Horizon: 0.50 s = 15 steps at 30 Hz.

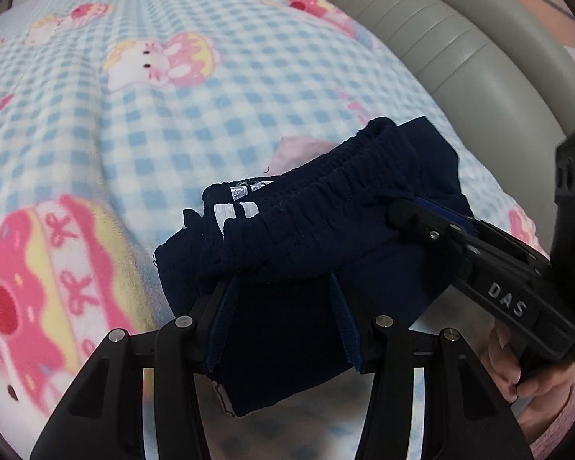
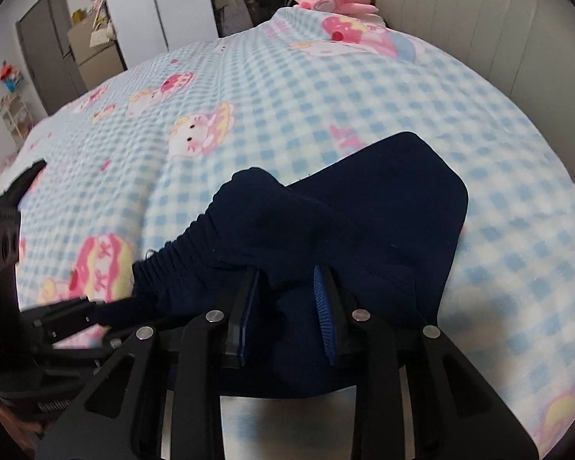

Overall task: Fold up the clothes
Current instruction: 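Lower the pants onto the stack and open both grippers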

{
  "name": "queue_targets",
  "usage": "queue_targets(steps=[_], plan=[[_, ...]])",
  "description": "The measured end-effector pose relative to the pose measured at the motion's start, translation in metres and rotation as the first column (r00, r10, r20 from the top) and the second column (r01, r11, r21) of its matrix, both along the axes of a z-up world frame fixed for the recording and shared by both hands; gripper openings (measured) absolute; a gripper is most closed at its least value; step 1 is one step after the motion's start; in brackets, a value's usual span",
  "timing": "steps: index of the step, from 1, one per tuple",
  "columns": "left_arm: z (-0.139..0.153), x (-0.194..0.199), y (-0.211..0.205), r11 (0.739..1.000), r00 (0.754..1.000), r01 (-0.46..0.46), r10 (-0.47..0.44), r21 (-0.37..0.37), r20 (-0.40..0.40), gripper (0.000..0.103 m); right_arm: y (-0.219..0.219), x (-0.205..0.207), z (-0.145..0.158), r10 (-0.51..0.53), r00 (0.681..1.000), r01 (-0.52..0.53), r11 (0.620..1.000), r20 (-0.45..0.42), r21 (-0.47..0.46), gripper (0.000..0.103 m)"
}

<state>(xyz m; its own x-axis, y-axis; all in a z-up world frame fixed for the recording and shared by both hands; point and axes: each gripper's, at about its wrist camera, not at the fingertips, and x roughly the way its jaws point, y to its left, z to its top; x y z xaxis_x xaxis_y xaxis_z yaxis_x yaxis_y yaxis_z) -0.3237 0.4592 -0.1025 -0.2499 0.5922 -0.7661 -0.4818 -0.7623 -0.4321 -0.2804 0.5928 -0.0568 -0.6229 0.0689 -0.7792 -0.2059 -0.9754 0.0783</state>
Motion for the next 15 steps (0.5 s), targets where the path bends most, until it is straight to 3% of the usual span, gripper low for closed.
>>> queue_targets(steps=[8,11,12,15], plan=[[0.004,-0.012,0.010,0.999,0.999,0.032,-0.032,-0.036,-0.008,0.051,-0.010,-0.006,0.000,-0.016,1.000,0.015,0.998,0.013,0.066,0.029],[0.023,-0.009,-0.007,1.000,0.999,-0.001,0.001,-0.008,-0.052,0.055,-0.022,-0.001,0.015,-0.012,1.000,0.012,0.995,0.001,0.094,0.041],[0.031,-0.009,-0.014,1.000,0.997,-0.017,0.017,-0.002,-0.075,0.060,-0.027,0.002,0.022,-0.012,1.000,0.013,0.995,-0.009,0.098,0.049],[0.051,-0.015,-0.040,0.997,0.988,-0.073,0.074,0.009,-0.132,0.070,-0.042,0.008,0.044,-0.024,0.998,0.029,0.996,-0.051,0.087,0.062]])
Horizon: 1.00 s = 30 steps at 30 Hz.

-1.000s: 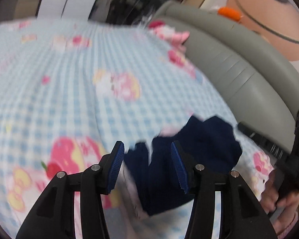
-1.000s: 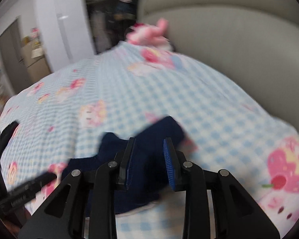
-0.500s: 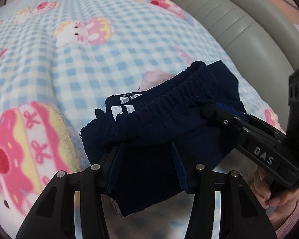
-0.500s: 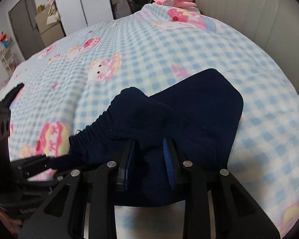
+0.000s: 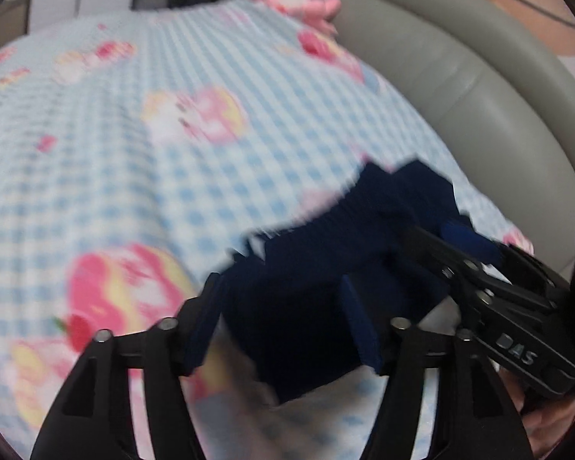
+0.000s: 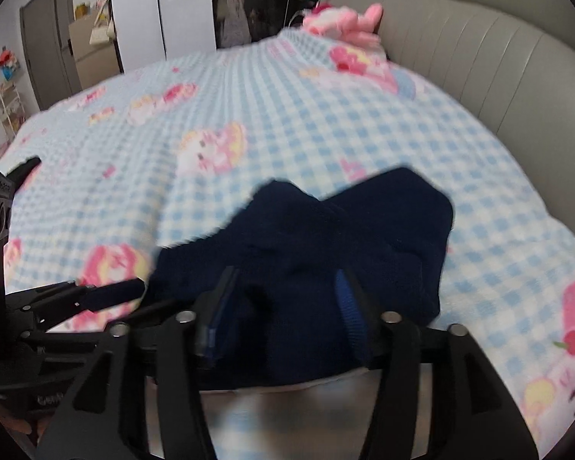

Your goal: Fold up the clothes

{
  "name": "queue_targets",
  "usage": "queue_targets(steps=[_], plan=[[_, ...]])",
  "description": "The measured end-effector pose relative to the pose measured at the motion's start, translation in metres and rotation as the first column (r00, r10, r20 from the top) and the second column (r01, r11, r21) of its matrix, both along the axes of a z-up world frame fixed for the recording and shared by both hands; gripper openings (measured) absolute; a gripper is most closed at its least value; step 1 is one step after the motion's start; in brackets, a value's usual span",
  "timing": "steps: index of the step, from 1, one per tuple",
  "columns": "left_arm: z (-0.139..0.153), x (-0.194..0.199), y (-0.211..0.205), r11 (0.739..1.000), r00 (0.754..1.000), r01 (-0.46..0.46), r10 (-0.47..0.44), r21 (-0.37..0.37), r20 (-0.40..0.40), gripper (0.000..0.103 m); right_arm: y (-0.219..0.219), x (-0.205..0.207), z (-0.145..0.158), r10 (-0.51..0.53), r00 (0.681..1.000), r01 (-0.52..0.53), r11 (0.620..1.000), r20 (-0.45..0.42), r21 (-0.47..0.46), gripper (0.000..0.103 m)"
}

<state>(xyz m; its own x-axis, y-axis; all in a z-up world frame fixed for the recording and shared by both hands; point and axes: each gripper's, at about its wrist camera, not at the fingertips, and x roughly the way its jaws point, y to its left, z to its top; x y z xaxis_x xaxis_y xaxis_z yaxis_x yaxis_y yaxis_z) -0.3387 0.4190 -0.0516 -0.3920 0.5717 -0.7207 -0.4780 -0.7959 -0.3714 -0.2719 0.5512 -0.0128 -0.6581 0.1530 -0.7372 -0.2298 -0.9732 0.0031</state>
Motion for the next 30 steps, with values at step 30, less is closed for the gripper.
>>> queue_targets(steps=[30], plan=[[0.063,0.005,-0.387,0.864,0.877,-0.480,0.474,-0.155,-0.074,0.083,-0.250,-0.038,0.012,0.108,0.992,-0.094,0.975,0.059,-0.203,0.102]])
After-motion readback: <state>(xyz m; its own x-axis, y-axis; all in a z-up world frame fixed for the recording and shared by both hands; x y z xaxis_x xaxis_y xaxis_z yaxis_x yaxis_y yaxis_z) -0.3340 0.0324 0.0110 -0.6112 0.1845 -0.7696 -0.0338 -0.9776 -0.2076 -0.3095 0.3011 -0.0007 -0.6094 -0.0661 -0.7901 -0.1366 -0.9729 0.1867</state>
